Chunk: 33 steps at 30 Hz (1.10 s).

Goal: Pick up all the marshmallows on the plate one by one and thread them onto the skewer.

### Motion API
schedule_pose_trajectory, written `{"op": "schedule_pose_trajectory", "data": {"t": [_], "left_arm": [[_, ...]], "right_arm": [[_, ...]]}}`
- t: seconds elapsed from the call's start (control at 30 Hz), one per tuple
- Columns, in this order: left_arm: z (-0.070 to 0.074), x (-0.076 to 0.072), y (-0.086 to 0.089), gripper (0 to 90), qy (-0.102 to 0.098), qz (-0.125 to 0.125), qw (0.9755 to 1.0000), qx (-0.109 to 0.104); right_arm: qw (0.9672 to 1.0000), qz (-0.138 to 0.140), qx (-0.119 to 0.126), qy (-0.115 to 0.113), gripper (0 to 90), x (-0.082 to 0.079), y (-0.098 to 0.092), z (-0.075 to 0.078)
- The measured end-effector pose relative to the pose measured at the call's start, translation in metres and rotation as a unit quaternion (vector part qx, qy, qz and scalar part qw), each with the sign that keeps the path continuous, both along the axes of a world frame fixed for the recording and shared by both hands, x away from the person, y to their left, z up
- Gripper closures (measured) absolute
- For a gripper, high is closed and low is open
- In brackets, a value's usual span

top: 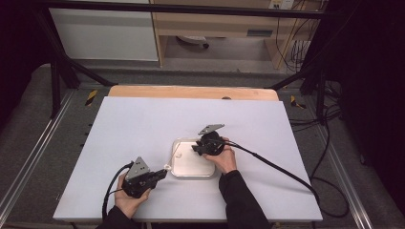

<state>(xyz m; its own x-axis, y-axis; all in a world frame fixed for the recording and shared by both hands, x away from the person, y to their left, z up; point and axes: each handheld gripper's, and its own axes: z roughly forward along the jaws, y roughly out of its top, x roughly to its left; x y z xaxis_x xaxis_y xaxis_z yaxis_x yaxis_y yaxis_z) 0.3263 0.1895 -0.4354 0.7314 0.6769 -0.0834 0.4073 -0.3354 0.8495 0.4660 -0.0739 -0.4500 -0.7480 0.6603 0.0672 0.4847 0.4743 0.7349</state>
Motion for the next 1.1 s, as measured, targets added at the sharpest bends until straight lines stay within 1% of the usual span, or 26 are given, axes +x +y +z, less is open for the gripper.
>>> {"op": "schedule_pose_trajectory", "data": {"t": [0.17,0.23,0.4,0.53,0.7,0.83,0.9,1.1], "left_arm": [[0.0,0.0,0.0,88.4,-0.001,0.001,1.0,-0.002],[0.0,0.0,0.0,88.4,-0.001,0.001,1.0,-0.002],[0.001,-0.001,0.0,88.4,-0.002,-0.001,1.0,-0.001],[0.0,-0.001,-0.001,88.4,-0.002,-0.001,1.0,-0.002],[0.0,-0.001,-0.002,88.4,-0.002,-0.003,1.0,0.001],[0.0,-0.002,-0.003,88.4,-0.002,-0.006,1.0,-0.001],[0.0,-0.002,-0.004,88.4,-0.003,-0.007,1.0,0.0],[0.0,-0.003,-0.006,88.4,-0.007,-0.014,0.9999,0.003]], "right_arm": [[1.0,-0.002,0.005,-0.002,71.7,0.0,-0.001,0.002],[0.9999,-0.001,0.011,-0.003,72.1,-0.001,-0.001,0.004],[0.9997,0.001,0.023,-0.009,73.0,-0.004,-0.007,0.016],[0.9988,0.004,0.047,-0.011,73.7,-0.009,-0.015,0.028],[0.9979,0.008,0.062,-0.016,74.5,-0.017,-0.024,0.042],[0.9964,0.013,0.08,-0.024,75.4,-0.025,-0.03,0.052],[0.9952,0.018,0.091,-0.03,75.8,-0.03,-0.032,0.058],[0.9892,0.036,0.137,-0.039,76.4,-0.043,-0.041,0.077]]}}
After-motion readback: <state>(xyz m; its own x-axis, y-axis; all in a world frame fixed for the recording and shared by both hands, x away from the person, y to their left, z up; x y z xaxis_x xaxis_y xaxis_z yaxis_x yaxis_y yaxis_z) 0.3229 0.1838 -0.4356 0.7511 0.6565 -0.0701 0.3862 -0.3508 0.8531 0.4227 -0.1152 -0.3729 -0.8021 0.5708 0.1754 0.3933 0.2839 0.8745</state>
